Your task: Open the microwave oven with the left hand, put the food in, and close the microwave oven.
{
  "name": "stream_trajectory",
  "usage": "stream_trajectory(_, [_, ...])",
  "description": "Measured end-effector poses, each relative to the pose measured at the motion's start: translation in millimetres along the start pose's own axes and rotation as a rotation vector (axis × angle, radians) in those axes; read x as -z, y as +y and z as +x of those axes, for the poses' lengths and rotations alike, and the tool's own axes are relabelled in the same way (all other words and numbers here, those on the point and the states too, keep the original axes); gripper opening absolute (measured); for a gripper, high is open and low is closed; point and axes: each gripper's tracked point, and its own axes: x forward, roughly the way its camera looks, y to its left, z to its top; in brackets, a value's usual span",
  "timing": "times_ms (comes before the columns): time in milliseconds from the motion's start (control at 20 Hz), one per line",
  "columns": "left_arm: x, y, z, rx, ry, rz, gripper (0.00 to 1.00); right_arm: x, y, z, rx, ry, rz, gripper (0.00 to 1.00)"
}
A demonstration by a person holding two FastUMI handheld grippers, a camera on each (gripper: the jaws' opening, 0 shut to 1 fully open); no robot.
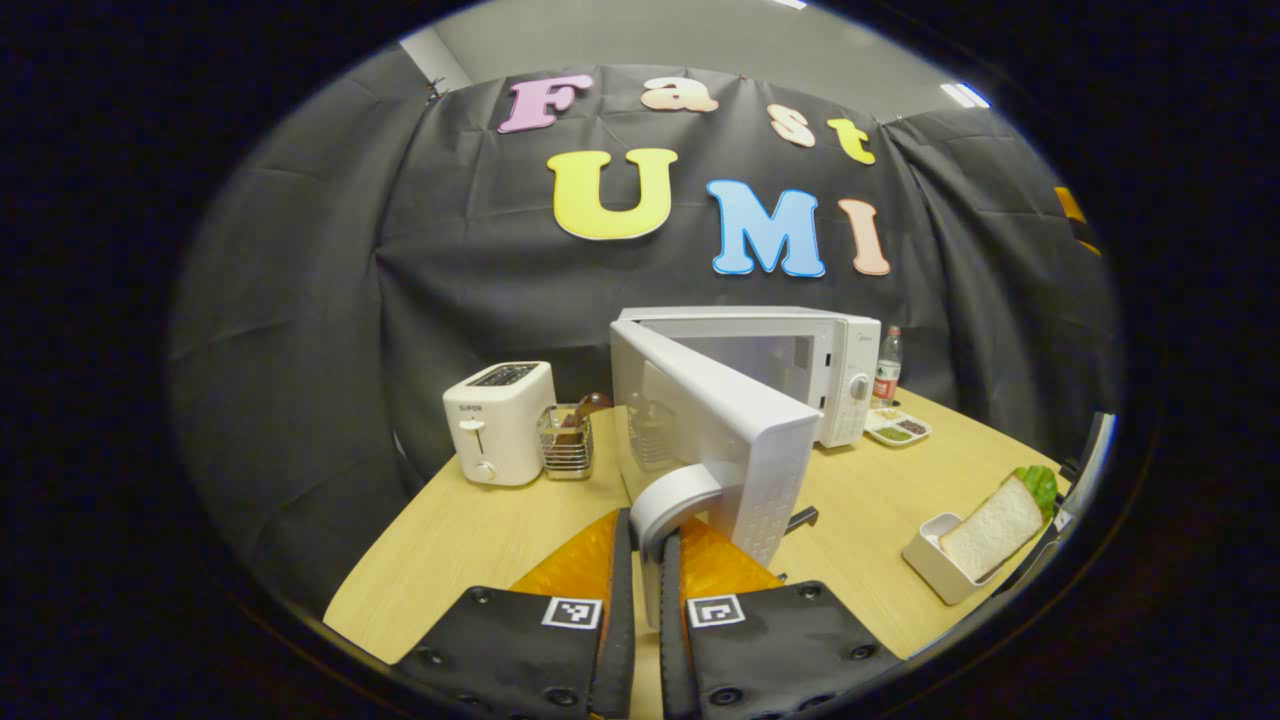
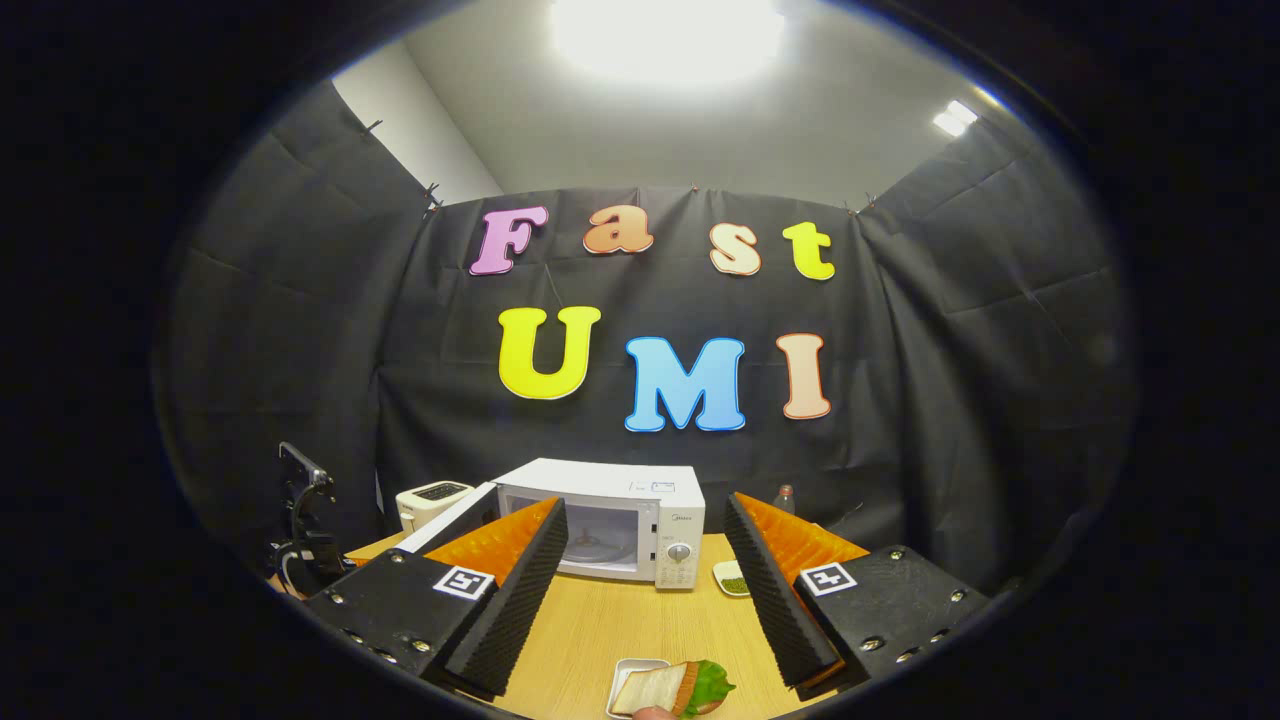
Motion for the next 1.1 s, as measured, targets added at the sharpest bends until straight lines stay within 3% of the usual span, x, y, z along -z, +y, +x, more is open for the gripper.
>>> stream_trajectory(200, [6,22,-4,-0.015,0.005,-0.005,0.25,16,-5,4,0.038,0.045,0.047,0.95])
stream_trajectory(250, [7,30,-9,-0.035,0.002,-0.006,0.36,19,-9,6,0.045,0.06,0.056,0.95])
stream_trajectory(300, [7,37,-12,-0.056,0.0,-0.013,0.4,21,-14,8,0.053,0.074,0.059,0.95])
stream_trajectory(450, [0,45,-31,-0.088,-0.026,-0.059,0.96,32,-32,17,0.062,0.111,0.056,0.95])
stream_trajectory(500, [-5,47,-42,-0.111,-0.047,-0.066,1.0,37,-37,20,0.056,0.129,0.06,0.95])
stream_trajectory(700, [-54,47,-87,-0.177,-0.161,-0.063,0.94,70,-55,31,0.018,0.243,0.092,0.95])
stream_trajectory(850, [-89,31,-114,-0.183,-0.232,-0.06,1.0,107,-59,35,-0.04,0.38,0.135,0.97])
stream_trajectory(1100, [-132,12,-145,-0.197,-0.324,-0.045,1.0,164,-65,32,-0.094,0.561,0.217,0.96])
